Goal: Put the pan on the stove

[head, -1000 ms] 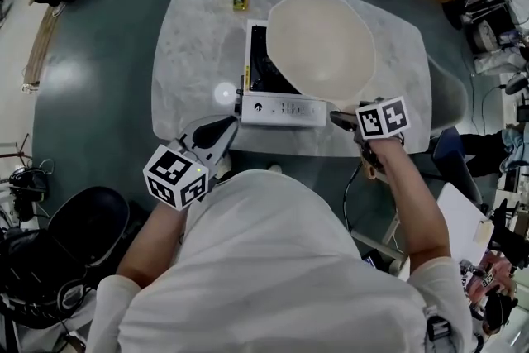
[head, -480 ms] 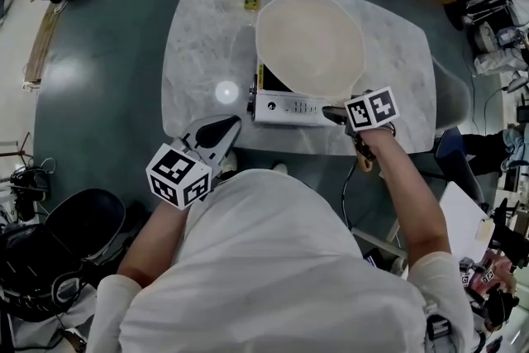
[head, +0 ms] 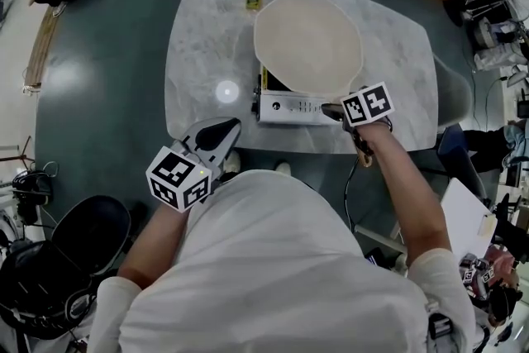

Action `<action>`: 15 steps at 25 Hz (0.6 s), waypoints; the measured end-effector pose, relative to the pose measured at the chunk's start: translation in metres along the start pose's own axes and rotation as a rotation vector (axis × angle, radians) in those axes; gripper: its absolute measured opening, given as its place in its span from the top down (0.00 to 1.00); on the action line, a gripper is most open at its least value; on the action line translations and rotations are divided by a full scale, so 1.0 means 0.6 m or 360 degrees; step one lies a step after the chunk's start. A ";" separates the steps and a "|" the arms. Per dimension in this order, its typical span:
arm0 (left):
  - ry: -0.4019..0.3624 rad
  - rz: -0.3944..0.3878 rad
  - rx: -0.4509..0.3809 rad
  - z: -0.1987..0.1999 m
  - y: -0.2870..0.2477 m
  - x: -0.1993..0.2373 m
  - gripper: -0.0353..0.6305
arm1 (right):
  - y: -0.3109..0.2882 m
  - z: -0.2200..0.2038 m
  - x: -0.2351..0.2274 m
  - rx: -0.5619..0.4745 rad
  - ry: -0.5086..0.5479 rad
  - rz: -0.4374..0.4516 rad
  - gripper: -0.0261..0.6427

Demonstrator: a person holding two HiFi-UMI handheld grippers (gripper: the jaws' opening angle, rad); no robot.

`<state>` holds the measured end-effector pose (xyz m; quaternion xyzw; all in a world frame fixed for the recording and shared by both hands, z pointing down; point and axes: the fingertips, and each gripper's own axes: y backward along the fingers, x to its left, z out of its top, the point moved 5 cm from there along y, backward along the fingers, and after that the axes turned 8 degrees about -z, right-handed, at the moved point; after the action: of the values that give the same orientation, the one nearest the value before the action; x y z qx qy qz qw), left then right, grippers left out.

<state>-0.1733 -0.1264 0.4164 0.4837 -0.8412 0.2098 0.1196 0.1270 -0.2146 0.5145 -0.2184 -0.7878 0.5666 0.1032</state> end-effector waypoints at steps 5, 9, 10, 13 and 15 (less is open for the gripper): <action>0.0009 0.0000 0.0009 -0.003 0.005 0.006 0.92 | -0.005 0.000 0.002 -0.0003 -0.0026 0.0017 0.58; 0.0012 -0.0009 0.0020 -0.004 0.005 0.007 0.92 | -0.008 -0.005 0.004 -0.0015 -0.0040 0.0027 0.57; 0.0013 -0.0012 0.0022 -0.003 0.004 0.008 0.92 | -0.008 -0.005 0.004 -0.0021 -0.0040 0.0024 0.57; 0.0014 -0.0023 0.0026 -0.003 0.002 0.008 0.92 | -0.009 -0.007 0.004 -0.0028 -0.0042 0.0025 0.57; 0.0015 -0.0028 0.0030 -0.003 0.001 0.008 0.92 | -0.009 -0.007 0.004 -0.0027 -0.0040 0.0028 0.57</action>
<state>-0.1761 -0.1292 0.4197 0.4913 -0.8344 0.2189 0.1208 0.1255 -0.2115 0.5207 -0.2192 -0.7918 0.5634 0.0865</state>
